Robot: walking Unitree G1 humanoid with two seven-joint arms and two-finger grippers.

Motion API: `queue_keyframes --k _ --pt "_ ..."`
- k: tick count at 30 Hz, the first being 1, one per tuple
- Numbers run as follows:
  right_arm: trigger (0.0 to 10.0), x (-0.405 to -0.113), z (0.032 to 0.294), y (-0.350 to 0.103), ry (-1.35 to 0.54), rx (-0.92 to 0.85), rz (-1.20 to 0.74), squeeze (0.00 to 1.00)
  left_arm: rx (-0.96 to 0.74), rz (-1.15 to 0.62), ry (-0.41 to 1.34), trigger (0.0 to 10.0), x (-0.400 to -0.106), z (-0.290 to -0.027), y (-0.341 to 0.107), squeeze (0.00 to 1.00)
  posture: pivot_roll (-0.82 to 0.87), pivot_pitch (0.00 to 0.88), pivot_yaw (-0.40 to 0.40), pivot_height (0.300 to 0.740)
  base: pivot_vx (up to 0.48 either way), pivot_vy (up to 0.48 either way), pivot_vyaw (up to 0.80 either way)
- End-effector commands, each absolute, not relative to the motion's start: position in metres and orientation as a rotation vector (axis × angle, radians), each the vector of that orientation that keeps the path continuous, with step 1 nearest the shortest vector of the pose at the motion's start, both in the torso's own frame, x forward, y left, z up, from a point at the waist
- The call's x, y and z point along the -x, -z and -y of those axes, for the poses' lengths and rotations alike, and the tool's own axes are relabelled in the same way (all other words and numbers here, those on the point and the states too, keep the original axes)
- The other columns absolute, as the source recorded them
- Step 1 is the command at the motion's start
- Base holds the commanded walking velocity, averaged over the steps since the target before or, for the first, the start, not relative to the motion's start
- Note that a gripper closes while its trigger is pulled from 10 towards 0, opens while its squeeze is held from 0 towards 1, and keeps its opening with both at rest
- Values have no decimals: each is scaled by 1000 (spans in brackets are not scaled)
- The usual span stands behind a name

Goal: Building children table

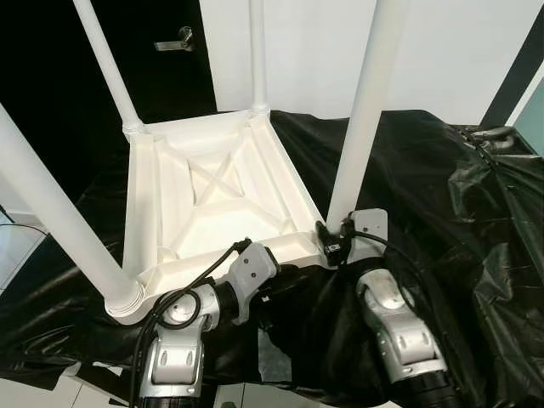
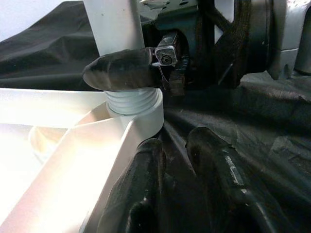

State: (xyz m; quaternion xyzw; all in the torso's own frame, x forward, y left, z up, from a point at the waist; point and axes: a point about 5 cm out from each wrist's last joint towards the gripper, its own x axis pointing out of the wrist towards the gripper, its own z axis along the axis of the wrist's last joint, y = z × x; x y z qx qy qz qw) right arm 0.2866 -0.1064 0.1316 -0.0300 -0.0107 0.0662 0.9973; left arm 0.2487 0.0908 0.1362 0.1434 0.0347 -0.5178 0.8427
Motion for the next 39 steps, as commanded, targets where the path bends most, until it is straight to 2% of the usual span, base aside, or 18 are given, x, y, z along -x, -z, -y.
queue_keyframes --k 1,7,8,9,10,16,20,23,28,29,30,31,35,36,39 --pt "10000 -285 110 -132 -103 72 16 0 -302 -29 800 10000 -261 -97 -140 0 67 0 -4 740 0 0 0" --pt "10000 -282 111 -130 -85 78 3 0 -305 -31 805 10000 -260 -97 -139 0 66 0 -5 740 0 0 0" --pt "10000 -281 112 -130 -81 81 3 263 -306 -32 805 10000 -260 -97 -139 0 66 0 -5 740 0 0 0" --pt "10000 -281 112 -130 -81 81 3 263 -306 -32 805 10000 -260 -97 -139 0 66 0 -5 740 0 0 0" --pt "10000 -282 114 -131 -85 89 10 1000 -307 -33 807 10000 -260 -97 -139 0 65 0 -5 740 0 0 0" --pt "10000 -279 121 -134 -138 107 30 1000 -312 -32 813 10000 -260 -97 -139 0 66 0 -7 740 0 0 0" --pt "10000 -277 131 -136 -220 129 53 1000 -318 -32 813 10000 -260 -98 -139 0 64 0 -2 740 0 0 0" --pt "10000 -280 143 -138 -359 144 71 1000 -320 -31 812 10000 -262 -99 -140 0 60 0 4 740 0 0 0" --pt "10000 -287 149 -139 -445 147 65 1000 -319 -30 814 10000 -262 -99 -140 0 59 0 5 740 0 0 0" --pt "10000 -290 146 -141 -559 160 61 510 -319 -29 818 10000 -263 -98 -141 0 55 0 13 740 0 0 0" --pt "10000 -290 146 -141 -559 160 61 510 -319 -29 818 10000 -263 -98 -141 0 55 0 13 740 0 0 0" --pt "10000 -294 144 -141 -663 212 50 0 -322 -28 820 10000 -263 -98 -141 0 55 0 13 740 0 0 0" --pt "10000 -300 143 -141 -724 266 37 0 -321 -27 822 10000 -264 -98 -141 0 59 0 13 740 0 0 0" --pt "8275 -302 143 -139 -752 286 25 0 -322 -28 820 10000 -264 -98 -141 0 61 0 15 740 0 0 0" --pt "8275 -304 143 -138 -772 300 17 0 -324 -28 819 10000 -264 -98 -141 0 63 0 14 740 0 0 0"
